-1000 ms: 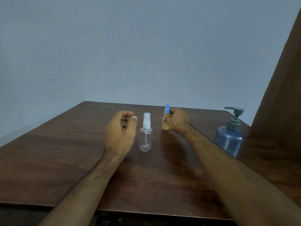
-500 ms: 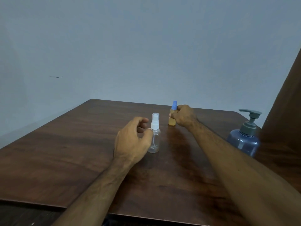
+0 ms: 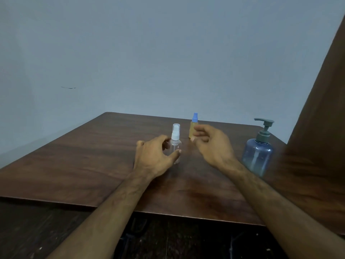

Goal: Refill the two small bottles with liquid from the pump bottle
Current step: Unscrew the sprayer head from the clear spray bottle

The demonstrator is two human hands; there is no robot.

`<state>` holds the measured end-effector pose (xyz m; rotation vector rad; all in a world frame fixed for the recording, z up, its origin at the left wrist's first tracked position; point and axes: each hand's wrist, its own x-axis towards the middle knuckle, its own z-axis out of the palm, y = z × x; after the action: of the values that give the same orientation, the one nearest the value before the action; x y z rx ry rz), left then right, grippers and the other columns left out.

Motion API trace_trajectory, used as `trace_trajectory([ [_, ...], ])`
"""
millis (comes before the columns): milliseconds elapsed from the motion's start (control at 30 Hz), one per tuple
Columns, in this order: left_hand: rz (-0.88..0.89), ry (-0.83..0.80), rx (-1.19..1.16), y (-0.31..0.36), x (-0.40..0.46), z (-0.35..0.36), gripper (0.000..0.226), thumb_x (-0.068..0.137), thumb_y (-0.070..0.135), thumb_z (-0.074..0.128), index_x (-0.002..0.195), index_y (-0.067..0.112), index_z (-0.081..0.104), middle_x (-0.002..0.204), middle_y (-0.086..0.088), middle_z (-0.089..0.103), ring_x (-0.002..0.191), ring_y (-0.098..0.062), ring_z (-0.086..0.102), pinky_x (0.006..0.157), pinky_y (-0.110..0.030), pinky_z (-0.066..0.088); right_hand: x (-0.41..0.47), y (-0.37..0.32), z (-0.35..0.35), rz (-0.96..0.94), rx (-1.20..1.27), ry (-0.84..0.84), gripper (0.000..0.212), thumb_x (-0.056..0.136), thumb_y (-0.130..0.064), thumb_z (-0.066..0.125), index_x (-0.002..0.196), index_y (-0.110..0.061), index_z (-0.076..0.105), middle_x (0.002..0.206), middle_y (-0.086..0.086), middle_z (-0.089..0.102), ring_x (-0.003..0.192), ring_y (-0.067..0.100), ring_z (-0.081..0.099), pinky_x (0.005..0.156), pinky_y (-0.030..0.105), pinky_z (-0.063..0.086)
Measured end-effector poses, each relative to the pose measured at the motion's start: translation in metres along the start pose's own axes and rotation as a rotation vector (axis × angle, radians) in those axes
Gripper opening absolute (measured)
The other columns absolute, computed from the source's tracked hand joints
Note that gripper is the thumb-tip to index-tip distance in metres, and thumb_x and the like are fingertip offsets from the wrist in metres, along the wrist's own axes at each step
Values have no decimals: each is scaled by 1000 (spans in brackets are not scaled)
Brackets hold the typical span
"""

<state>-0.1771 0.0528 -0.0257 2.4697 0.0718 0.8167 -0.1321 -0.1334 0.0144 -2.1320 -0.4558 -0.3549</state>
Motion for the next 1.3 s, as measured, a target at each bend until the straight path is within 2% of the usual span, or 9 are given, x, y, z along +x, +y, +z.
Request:
trace_trajectory([
  [67, 8, -10, -20, 7, -6, -1, 56, 80, 71, 64, 121, 33, 63, 89, 23, 60, 90, 0, 62, 94, -30, 31, -18, 0, -9, -11, 21, -38, 39, 100, -27, 76, 138, -22, 69, 107, -22, 69, 94, -9, 66, 77, 2, 47],
  [200, 51, -39, -59, 30, -26, 1, 54, 74, 77, 61, 110, 37, 64, 80, 26, 57, 84, 5, 58, 100, -35, 39, -39, -3, -25, -13, 96, -70, 40, 96, -33, 81, 133, -19, 73, 113, -11, 76, 102, 0, 71, 90, 17, 55],
  [367, 104, -80, -57, 48, -39, 1, 46, 71, 78, 60, 99, 41, 61, 83, 27, 58, 94, 3, 64, 103, -37, 40, -49, -5, -36, 17, 131, -59, 31, 84, -37, 92, 107, -25, 74, 96, -10, 76, 85, 4, 70, 79, 20, 58],
  [567, 48, -152, -230, 44, -41, 9, 52, 76, 58, 78, 116, 28, 67, 109, 14, 73, 101, 0, 66, 92, -24, 52, -47, -6, -28, 42, 106, -10, 35, 79, -36, 96, 103, -23, 73, 92, -5, 76, 80, 7, 68, 79, 26, 60],
  [700, 75, -184, -266, 45, -36, 9, 50, 80, 48, 80, 121, 22, 67, 105, 12, 74, 89, 4, 67, 82, -12, 54, -43, -2, -26, 17, 104, -1, 25, 83, -32, 94, 96, -25, 75, 86, -11, 75, 72, -1, 66, 70, 12, 55],
  [833, 100, -204, -292, 42, -33, 9, 51, 83, 42, 80, 129, 21, 65, 112, 10, 74, 89, 6, 66, 74, -1, 46, -42, 1, -30, -42, 76, -62, 19, 93, -24, 85, 112, -23, 80, 99, -8, 80, 93, 7, 74, 91, 23, 60],
  [967, 132, -193, -305, 40, -35, 11, 53, 86, 40, 77, 133, 20, 63, 119, 7, 73, 102, -4, 69, 93, -22, 54, -40, 1, -31, -44, 113, -139, 36, 98, -21, 78, 134, -20, 74, 123, -4, 80, 115, 10, 73, 111, 37, 56],
  [1133, 172, -177, -270, 38, -36, 11, 50, 89, 42, 74, 133, 21, 63, 119, 9, 73, 102, -1, 68, 90, -16, 50, -38, 1, -26, -42, 137, -75, 45, 88, -29, 89, 129, -21, 72, 102, -5, 75, 91, 7, 69, 86, 20, 57],
  [1300, 164, -170, -296, 40, -37, 11, 49, 88, 40, 75, 133, 24, 63, 116, 13, 73, 97, 5, 65, 89, -15, 51, -36, -2, -30, -46, 123, -124, 44, 97, -8, 72, 140, -20, 69, 111, -6, 79, 107, 11, 74, 106, 37, 58],
])
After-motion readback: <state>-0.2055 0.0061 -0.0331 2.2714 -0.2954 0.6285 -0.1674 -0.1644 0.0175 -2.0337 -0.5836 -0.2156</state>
